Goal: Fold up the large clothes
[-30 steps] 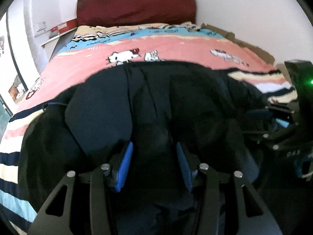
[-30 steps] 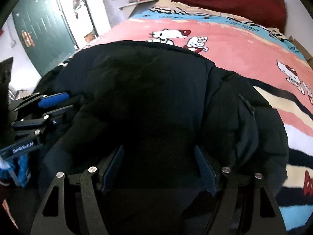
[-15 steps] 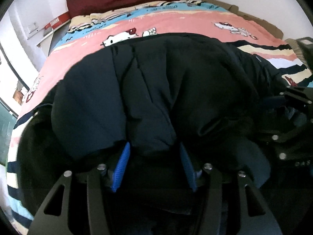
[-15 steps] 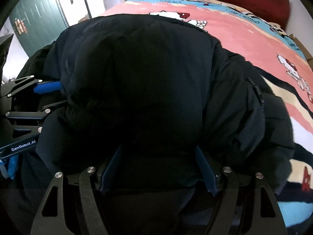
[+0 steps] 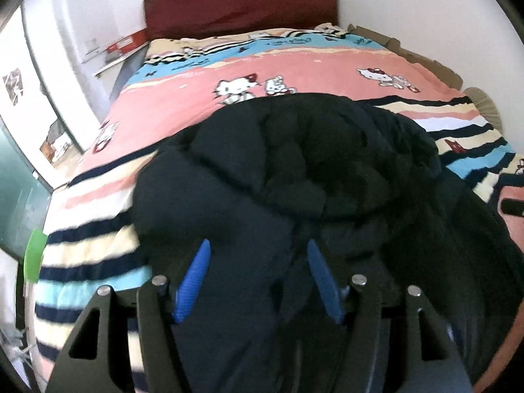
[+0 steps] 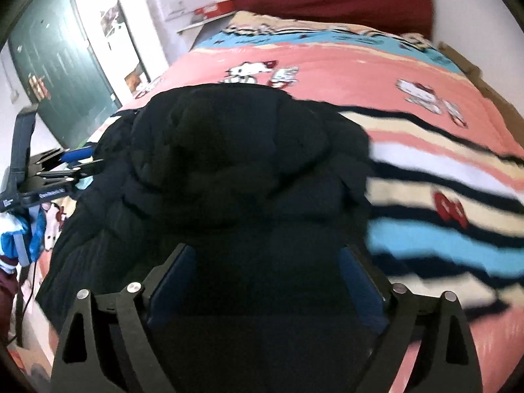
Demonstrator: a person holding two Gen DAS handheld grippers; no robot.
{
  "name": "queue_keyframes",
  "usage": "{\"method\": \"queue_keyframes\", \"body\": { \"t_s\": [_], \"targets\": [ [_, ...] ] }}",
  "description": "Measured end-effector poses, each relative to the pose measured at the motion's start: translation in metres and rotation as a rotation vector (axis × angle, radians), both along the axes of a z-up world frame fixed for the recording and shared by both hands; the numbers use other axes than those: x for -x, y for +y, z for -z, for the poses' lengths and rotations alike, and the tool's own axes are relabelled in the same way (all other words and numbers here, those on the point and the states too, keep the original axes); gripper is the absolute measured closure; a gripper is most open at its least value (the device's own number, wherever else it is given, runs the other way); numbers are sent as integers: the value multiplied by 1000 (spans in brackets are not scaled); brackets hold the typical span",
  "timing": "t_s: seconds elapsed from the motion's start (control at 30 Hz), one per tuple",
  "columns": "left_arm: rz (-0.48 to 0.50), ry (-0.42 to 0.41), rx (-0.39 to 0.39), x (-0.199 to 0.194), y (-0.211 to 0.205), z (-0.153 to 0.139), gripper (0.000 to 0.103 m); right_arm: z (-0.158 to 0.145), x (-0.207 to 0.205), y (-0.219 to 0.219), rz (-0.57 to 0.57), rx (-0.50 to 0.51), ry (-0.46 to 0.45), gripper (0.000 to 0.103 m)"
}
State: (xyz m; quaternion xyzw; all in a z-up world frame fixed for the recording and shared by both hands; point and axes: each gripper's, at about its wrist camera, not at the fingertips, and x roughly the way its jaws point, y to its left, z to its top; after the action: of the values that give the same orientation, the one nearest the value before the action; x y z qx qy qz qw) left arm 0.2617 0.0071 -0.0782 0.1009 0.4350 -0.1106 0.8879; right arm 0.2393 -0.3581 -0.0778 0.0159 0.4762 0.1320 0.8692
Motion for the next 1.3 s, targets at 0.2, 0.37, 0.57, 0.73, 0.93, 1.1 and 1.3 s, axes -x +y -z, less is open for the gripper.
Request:
{"method": "queue_keyframes", "body": {
  "t_s": [0.2,0.37,0.57,0.73,0.93,1.1,1.3],
  "targets": [
    [-100,57,69,70,79,1,38,7,67,-62,111,-58,38,6],
    [-202,147,176,114,131,26,38,32,98,-99,193,-171,101,5],
    [-294,236,352,150,170,58,38,61,113,-104,193,-284,184,5],
    [-330,321,456,161,176,89,38,89,115,-84,127,-303,259,4],
    [-299,389,629,175,169,111,37,91,122,-77,103,-325,260,3],
    [-287,425,801,183,171,120,37,90,126,-75,107,-328,249,8],
    [-338,388,887,197,190,128,38,91,125,-82,110,-377,248,15]
  ]
}}
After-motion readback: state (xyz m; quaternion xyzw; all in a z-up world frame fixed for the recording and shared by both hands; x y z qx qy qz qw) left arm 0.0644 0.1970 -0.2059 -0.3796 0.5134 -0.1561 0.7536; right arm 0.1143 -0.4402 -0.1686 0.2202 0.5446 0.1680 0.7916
